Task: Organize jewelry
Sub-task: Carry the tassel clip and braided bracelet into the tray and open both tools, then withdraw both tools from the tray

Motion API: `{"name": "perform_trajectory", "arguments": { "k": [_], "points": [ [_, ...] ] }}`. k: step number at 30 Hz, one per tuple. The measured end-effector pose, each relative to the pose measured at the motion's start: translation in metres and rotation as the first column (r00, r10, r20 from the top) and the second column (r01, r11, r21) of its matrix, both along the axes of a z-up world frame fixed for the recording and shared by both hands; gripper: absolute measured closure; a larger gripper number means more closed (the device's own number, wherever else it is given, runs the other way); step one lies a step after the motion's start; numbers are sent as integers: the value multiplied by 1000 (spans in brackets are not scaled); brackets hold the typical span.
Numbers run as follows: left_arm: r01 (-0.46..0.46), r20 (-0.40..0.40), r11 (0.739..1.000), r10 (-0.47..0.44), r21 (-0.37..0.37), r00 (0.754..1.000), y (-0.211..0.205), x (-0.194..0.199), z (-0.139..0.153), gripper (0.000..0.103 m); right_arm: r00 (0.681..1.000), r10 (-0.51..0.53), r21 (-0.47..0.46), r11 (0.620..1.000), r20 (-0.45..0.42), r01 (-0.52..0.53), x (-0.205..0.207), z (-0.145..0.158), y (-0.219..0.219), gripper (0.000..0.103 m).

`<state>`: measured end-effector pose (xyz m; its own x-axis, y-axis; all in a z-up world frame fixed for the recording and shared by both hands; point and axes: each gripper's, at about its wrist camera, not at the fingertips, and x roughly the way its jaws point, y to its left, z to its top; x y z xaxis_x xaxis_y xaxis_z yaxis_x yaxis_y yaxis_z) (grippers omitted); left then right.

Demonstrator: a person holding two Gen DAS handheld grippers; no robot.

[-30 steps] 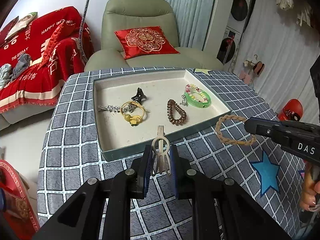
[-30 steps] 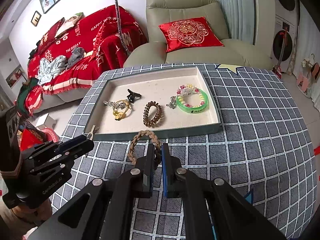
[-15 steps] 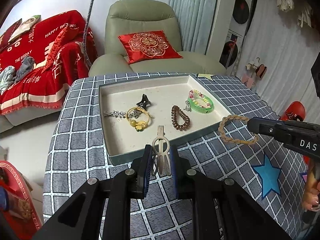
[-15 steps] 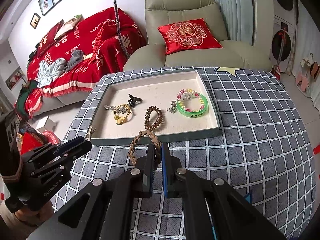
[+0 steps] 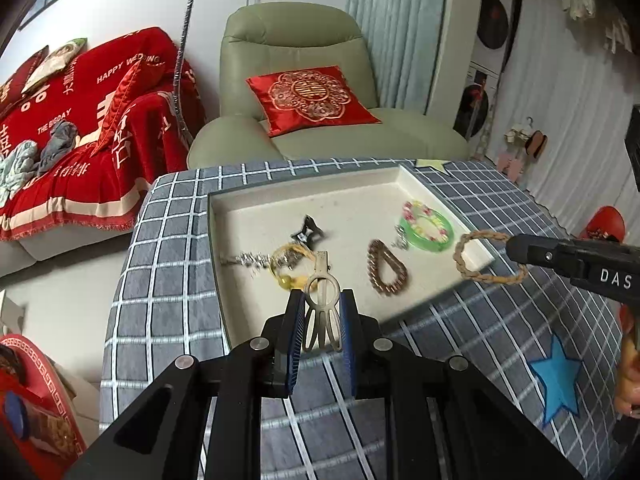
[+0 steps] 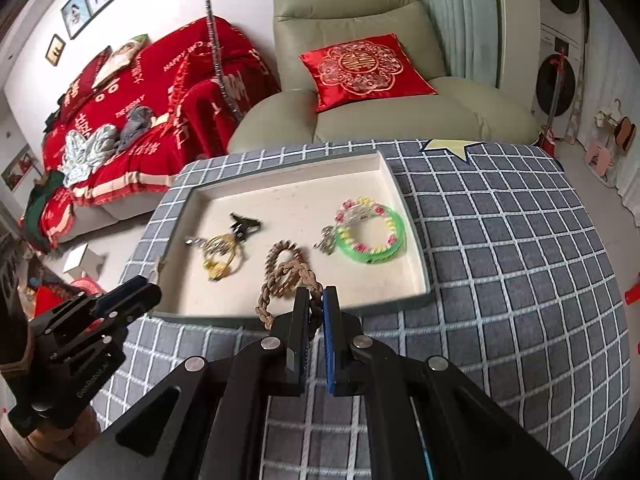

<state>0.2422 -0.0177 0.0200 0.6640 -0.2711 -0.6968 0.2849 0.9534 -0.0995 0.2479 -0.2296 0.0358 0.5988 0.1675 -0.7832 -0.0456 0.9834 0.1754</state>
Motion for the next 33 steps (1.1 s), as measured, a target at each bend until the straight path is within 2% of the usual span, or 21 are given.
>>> {"name": "perform_trajectory", "arguments": {
  "k": [4,10,19,26,27,28,29,30,33],
  "points": [
    [-37,-32,999,36,-10,999,-1,29,-9,69,999,-34,3,999,-32,34,25,-16,-8,96],
    [-55,-73,998,56,26,996,-10,52,-32,69,995,-57,7,998,-82,58,51,-45,-11,96],
    [-47,-94,994,56,96,994,-21,60,-52,69,987,-50,2,999,-150,51,66,-78,-9,96],
    [-53,-104,992,65,119,992,-23,60,-58,69,988,-30,-20,999,-154,27,67,-79,-4,93],
    [-53,-103,991,66,121,992,-23,60,-59,69,988,-30,-15,1000,-152,28,67,-79,-3,87],
    [-53,-101,991,66,123,993,-24,60,-59,69,989,-29,-9,1000,-147,28,67,-78,-3,72],
    [-53,-99,991,65,123,993,-24,59,-58,69,990,-29,-2,1000,-139,29,66,-76,-3,62],
    [-52,-97,991,64,121,993,-25,59,-57,69,991,-28,3,1000,-132,29,65,-74,-3,44],
    [-52,-87,992,62,113,994,-24,56,-52,69,995,-27,4,1000,-94,27,60,-63,-1,42]
  ]
}}
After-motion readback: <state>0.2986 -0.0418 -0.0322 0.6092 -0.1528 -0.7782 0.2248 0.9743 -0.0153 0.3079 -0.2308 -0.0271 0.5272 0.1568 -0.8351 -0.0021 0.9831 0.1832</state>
